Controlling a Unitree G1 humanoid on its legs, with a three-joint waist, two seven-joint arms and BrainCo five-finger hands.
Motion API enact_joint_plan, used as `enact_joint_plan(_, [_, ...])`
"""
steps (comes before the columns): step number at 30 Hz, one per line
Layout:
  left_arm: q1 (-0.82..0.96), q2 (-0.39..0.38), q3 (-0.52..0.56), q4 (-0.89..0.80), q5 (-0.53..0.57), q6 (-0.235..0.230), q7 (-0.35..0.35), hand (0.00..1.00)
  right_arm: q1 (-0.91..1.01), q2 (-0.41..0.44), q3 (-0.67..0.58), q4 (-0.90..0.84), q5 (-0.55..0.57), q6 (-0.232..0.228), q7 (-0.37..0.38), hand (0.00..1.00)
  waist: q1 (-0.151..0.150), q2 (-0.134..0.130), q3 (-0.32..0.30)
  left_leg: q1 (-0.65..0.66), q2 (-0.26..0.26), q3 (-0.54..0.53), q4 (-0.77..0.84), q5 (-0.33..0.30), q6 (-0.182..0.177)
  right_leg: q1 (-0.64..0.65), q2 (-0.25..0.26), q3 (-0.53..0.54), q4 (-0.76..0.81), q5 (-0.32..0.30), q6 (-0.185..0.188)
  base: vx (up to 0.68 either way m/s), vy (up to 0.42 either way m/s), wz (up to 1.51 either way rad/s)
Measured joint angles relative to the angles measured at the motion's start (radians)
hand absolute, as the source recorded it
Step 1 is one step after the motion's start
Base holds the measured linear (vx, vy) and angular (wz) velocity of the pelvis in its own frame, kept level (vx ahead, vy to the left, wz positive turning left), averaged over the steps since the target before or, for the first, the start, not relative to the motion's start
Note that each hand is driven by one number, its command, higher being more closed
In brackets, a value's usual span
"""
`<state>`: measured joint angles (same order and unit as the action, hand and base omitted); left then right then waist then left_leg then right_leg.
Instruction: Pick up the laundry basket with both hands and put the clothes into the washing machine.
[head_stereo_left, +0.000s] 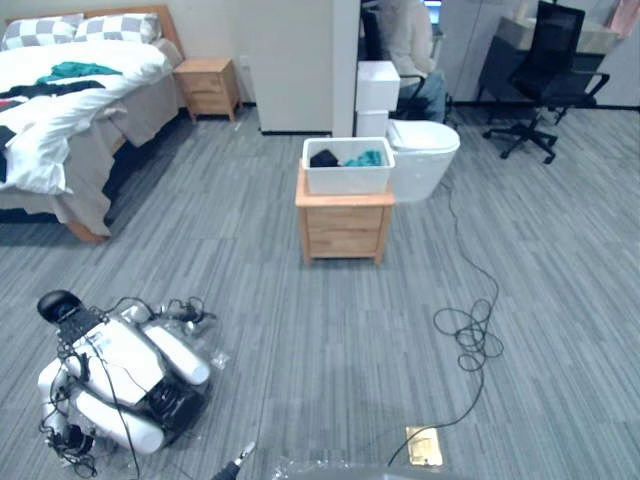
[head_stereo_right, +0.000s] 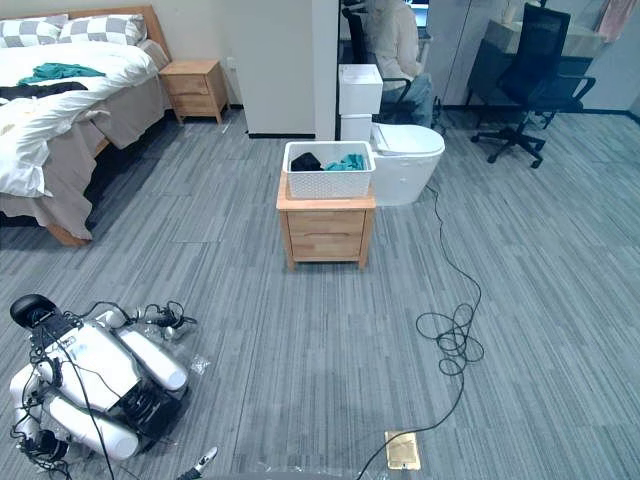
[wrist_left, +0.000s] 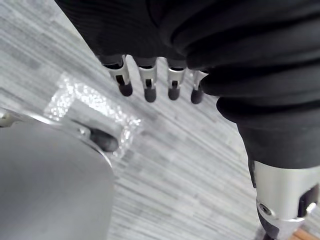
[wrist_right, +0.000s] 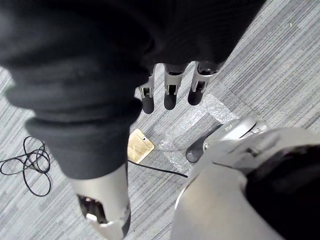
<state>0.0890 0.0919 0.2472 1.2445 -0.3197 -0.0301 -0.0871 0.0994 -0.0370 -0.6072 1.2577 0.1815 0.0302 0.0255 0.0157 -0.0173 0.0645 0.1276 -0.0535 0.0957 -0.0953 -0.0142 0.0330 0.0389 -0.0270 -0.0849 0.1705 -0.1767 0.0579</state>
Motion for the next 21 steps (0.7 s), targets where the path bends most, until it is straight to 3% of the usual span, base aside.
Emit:
enact_joint_plan(1, [-0.010,0.007,0.000,-0.011,0.001,0.000,0.001,0.00,0.016,0.015,0.014,-0.033,0.015,-0.001,0.001,0.00,-0.002,-0.015,0.012,0.009,-0.017,0.006,0.000,-0.013,0.015,-0.052,-0.036,-0.015,0.149,-0.066,0.059,0.04,0.018,0.24])
enact_joint_plan(2, [-0.011,0.008,0.003,-0.021,0.001,0.001,0.001,0.00,0.025,0.015,0.023,-0.042,0.017,-0.002,0.002,0.00,0.002,-0.019,0.016,0.008,-0.024,0.008,-0.003,-0.015,0.018,-0.093,-0.052,-0.024,0.247,-0.077,0.055,0.03,0.015,0.18])
enact_joint_plan(4, [-0.024,0.009,0.032,-0.027,0.000,0.004,0.003,0.00,0.008,0.019,0.031,-0.068,0.044,-0.003,0.012,0.00,0.000,-0.023,0.070,0.059,-0.031,0.013,0.009,-0.031,0.035,-0.254,-0.105,-0.034,0.607,-0.082,0.012,0.10,0.022,0.00])
enact_joint_plan(5, [-0.023,0.010,0.039,-0.027,-0.001,0.004,0.003,0.00,0.005,0.019,0.022,-0.063,0.054,-0.001,0.021,0.00,0.002,-0.022,0.088,0.083,-0.026,0.019,0.008,-0.049,0.039,-0.293,-0.131,-0.054,0.649,-0.092,0.006,0.13,0.049,-0.07])
enact_joint_plan(6, [-0.024,0.010,0.041,-0.027,-0.001,0.005,0.003,0.00,0.004,0.020,0.014,-0.058,0.053,0.000,0.022,0.00,0.002,-0.022,0.089,0.097,-0.020,0.022,0.009,-0.057,0.039,-0.305,-0.138,-0.068,0.635,-0.093,0.004,0.15,0.063,-0.19])
enact_joint_plan(8, [-0.035,0.010,0.041,-0.026,-0.001,0.012,-0.001,0.00,-0.003,0.027,-0.026,-0.052,0.052,0.001,0.025,0.00,-0.004,-0.014,0.085,0.118,0.018,0.027,0.019,-0.095,0.024,-0.332,-0.142,-0.134,0.431,-0.064,0.001,0.25,0.024,-0.17])
enact_joint_plan(9, [-0.051,0.010,0.041,-0.026,-0.001,0.012,-0.002,0.00,-0.007,0.030,-0.048,-0.043,0.052,0.002,0.024,0.00,-0.003,-0.016,0.087,0.114,0.036,0.030,0.031,-0.119,0.010,-0.350,-0.131,-0.150,0.268,0.006,-0.001,0.25,-0.015,-0.11])
enact_joint_plan(12, [-0.085,-0.013,0.055,-0.026,0.001,0.021,-0.005,0.00,-0.008,0.033,-0.089,-0.004,0.052,0.023,0.019,0.00,-0.013,-0.028,0.093,0.151,0.057,0.017,0.061,-0.194,-0.036,-0.359,-0.110,-0.123,-0.022,0.174,0.011,0.51,-0.125,0.00])
enact_joint_plan(13, [-0.088,-0.013,0.070,-0.026,0.005,0.023,-0.008,0.00,-0.008,0.034,-0.092,-0.002,0.053,0.025,0.019,0.00,-0.020,-0.030,0.094,0.158,0.063,0.012,0.079,-0.220,-0.036,-0.360,-0.110,-0.107,-0.017,0.178,0.010,0.54,-0.204,0.38])
enact_joint_plan(14, [-0.084,-0.026,0.096,-0.026,0.013,0.023,-0.018,0.00,-0.007,0.028,-0.103,-0.002,0.057,0.030,0.020,0.00,-0.051,-0.007,0.085,0.170,0.108,-0.009,0.142,-0.300,-0.038,-0.359,-0.089,-0.100,0.069,0.192,-0.020,0.59,-0.246,0.54])
enact_joint_plan(15, [-0.068,-0.039,0.114,-0.026,0.020,0.023,-0.021,0.00,0.000,0.016,-0.110,-0.007,0.064,0.030,0.021,0.00,-0.065,0.023,0.070,0.175,0.148,-0.015,0.183,-0.318,-0.060,-0.357,-0.056,-0.106,0.109,0.184,-0.038,0.78,-0.295,0.69])
enact_joint_plan(16, [-0.062,-0.050,0.141,-0.024,0.028,0.023,-0.024,0.00,0.003,0.010,-0.141,-0.008,0.067,0.027,0.020,0.00,-0.062,0.038,0.054,0.119,0.193,-0.031,0.366,-0.352,-0.061,-0.337,-0.021,-0.102,0.150,0.203,-0.070,0.81,-0.343,0.37])
enact_joint_plan(17, [-0.068,-0.057,0.166,-0.031,0.029,0.026,-0.024,0.00,-0.011,0.011,-0.175,-0.001,0.079,0.027,0.018,0.00,-0.052,0.046,0.056,0.003,0.226,-0.045,0.658,-0.295,-0.053,-0.302,0.000,-0.114,0.170,0.166,-0.086,0.67,-0.309,0.17])
enact_joint_plan(18, [-0.067,-0.059,0.181,-0.034,0.027,0.028,-0.025,0.00,-0.019,0.012,-0.172,-0.008,0.088,0.027,0.018,0.00,-0.046,0.049,0.056,-0.055,0.245,-0.055,0.796,-0.221,-0.046,-0.275,0.014,-0.122,0.163,0.150,-0.097,0.69,-0.334,-0.10])
enact_joint_plan(19, [-0.060,-0.067,0.185,-0.037,0.018,0.027,-0.024,0.00,-0.026,0.015,-0.146,-0.027,0.101,0.028,0.017,0.00,-0.028,0.066,0.070,-0.158,0.280,-0.080,1.037,-0.050,-0.054,-0.203,0.050,-0.120,0.137,0.108,-0.122,0.57,-0.232,-0.11])
enact_joint_plan(21, [-0.072,-0.064,0.154,-0.055,0.003,0.021,-0.025,0.00,-0.049,-0.017,-0.079,-0.016,0.106,0.019,0.009,0.00,-0.004,0.073,0.114,-0.259,0.275,-0.090,1.285,-0.085,-0.033,-0.065,0.079,-0.086,0.101,0.071,-0.142,0.70,-0.210,-0.36])
